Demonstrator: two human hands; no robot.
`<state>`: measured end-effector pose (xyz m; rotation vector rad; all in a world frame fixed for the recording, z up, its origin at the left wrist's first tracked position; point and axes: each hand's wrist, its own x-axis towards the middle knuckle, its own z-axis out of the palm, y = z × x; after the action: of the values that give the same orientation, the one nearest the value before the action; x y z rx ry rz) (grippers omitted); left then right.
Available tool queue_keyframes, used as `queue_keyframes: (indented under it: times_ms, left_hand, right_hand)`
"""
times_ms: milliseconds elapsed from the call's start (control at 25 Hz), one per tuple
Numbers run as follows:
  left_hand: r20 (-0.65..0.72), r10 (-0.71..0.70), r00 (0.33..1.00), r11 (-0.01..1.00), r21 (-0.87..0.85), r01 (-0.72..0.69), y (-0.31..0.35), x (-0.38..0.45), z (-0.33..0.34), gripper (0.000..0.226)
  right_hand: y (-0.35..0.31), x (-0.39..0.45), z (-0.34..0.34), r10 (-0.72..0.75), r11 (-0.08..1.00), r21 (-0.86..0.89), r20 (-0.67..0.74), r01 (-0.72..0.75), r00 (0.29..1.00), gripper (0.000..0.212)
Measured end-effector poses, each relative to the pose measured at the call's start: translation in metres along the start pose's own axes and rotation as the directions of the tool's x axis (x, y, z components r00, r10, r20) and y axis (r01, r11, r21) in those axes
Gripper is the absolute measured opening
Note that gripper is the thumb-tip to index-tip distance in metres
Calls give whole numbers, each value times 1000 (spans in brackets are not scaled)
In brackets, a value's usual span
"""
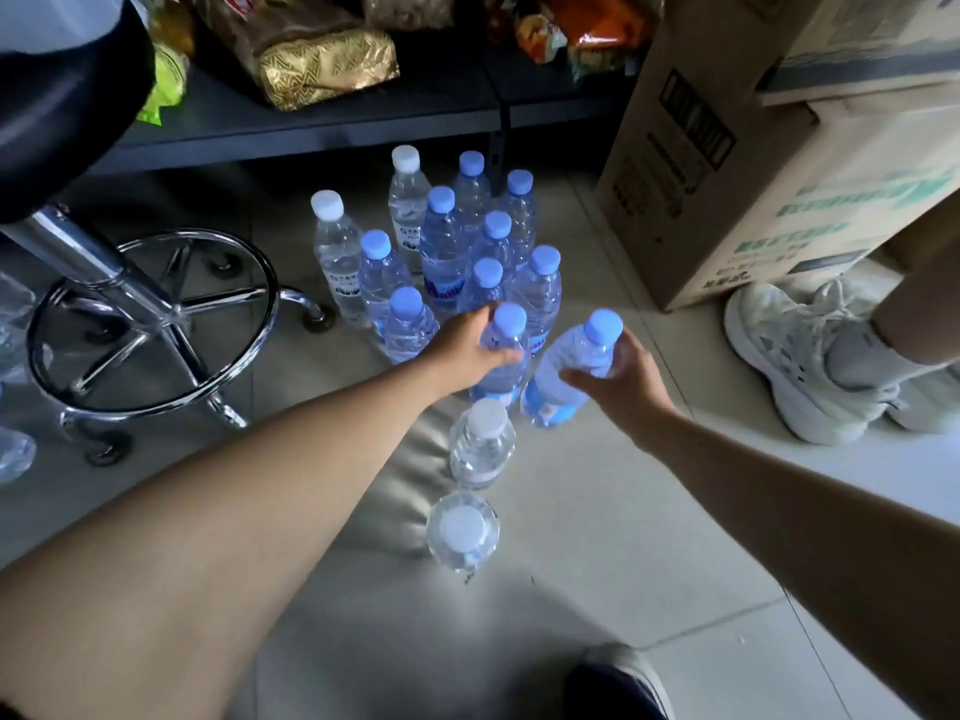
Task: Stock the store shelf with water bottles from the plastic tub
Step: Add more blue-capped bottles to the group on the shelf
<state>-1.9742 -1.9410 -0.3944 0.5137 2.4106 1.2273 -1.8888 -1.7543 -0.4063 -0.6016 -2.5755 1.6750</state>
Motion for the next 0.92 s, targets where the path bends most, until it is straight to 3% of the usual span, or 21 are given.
queue_keyframes:
  times_ms: [160, 400, 680, 920]
  left_hand:
    - [-118, -66, 991, 989, -140, 49, 71, -16, -37, 50]
    - [-232, -106, 967, 988, -131, 77, 237, -59, -149, 49]
    - [-395, -60, 917, 976, -217, -30, 463, -126, -354, 38]
    - [-507, 95, 857, 965, -166, -205, 658, -198, -559, 35]
  right_hand:
    - [-83, -10, -46, -25, 999, 22, -29, 26, 999, 47]
    - [-262, -47, -121, -89, 995, 35, 1, 89, 996, 45]
    - [-560, -111, -212, -270, 960, -76, -16, 268, 963, 41]
    - [-836, -164, -274, -469, 881, -93, -29, 464, 883, 37]
